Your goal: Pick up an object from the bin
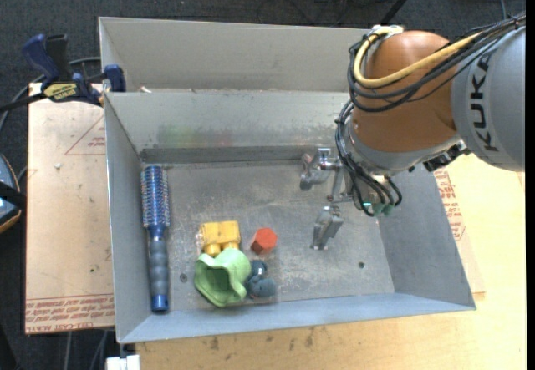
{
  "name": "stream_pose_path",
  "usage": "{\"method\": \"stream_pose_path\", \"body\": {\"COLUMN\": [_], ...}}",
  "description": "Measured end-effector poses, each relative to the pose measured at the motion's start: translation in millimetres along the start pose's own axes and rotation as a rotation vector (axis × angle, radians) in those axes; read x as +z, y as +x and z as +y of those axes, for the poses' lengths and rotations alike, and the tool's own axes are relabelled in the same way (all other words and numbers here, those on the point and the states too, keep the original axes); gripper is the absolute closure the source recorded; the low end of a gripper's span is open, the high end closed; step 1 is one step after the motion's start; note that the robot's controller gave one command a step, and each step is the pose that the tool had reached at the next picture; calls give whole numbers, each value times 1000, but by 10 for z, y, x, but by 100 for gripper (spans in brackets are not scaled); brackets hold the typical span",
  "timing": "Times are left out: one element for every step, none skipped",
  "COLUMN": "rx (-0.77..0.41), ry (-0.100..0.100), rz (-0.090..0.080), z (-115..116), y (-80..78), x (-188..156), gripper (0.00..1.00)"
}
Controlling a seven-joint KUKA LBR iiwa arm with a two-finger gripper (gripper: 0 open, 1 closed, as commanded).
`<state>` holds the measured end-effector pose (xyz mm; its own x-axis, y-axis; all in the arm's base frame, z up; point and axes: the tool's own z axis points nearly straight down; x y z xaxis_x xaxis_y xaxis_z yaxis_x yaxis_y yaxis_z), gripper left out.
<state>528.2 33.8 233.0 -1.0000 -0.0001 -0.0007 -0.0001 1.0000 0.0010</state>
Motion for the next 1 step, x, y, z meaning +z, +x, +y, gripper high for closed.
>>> {"method": "stream_pose_path", "body": {"rx": [-272], "ry": [0], "rz": [-7], "z": [126], "y": [5], "x": [1608], "gripper": [0]}}
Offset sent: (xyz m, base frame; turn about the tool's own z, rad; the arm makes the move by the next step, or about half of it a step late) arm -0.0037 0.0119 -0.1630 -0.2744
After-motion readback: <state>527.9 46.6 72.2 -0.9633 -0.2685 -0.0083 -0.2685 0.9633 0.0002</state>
